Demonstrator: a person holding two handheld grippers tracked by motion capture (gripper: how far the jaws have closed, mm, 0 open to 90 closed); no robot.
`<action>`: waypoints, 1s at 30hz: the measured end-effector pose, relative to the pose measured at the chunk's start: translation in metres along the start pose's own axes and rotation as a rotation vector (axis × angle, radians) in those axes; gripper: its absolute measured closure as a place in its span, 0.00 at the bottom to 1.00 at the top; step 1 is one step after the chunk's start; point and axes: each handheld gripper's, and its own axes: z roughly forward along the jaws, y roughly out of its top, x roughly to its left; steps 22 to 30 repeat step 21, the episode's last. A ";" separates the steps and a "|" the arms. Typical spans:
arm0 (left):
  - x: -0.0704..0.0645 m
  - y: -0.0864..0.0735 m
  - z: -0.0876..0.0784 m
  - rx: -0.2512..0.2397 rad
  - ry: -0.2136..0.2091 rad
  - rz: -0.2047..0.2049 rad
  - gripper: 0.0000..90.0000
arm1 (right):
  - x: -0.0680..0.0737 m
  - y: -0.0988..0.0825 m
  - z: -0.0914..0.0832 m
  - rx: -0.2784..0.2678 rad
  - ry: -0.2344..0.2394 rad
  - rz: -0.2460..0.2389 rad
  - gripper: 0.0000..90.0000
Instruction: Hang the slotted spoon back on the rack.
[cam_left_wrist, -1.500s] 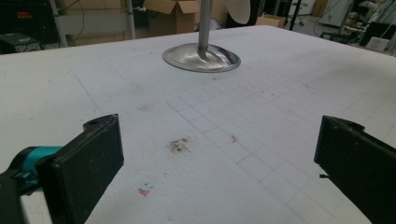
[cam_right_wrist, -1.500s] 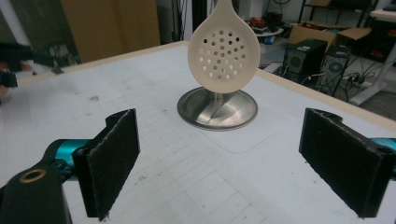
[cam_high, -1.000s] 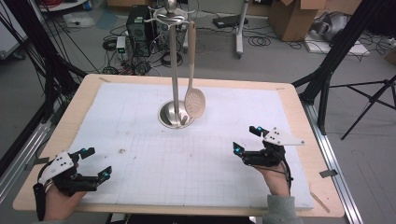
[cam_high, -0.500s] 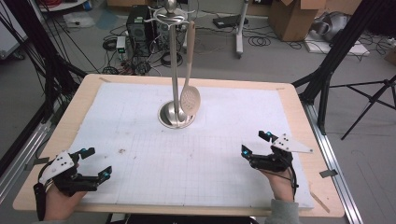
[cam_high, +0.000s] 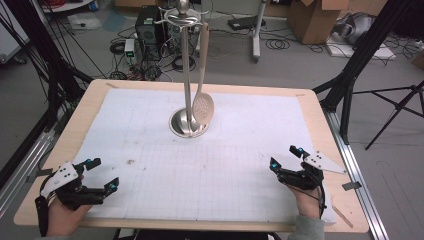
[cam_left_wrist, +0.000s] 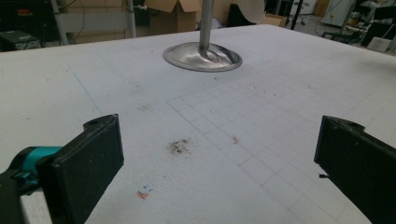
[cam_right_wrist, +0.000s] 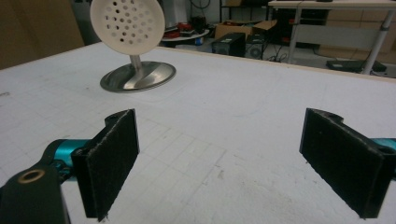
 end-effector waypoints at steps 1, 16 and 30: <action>0.000 0.000 0.000 -0.005 0.001 -0.002 0.02 | 0.000 -0.001 -0.001 -0.002 -0.005 0.003 0.12; 0.006 -0.001 -0.008 -0.002 0.084 -0.014 0.02 | -0.016 -0.007 -0.023 -0.014 -0.134 0.031 0.12; 0.007 -0.001 -0.011 -0.006 0.130 -0.022 0.02 | -0.017 -0.008 -0.020 -0.009 -0.137 0.038 0.12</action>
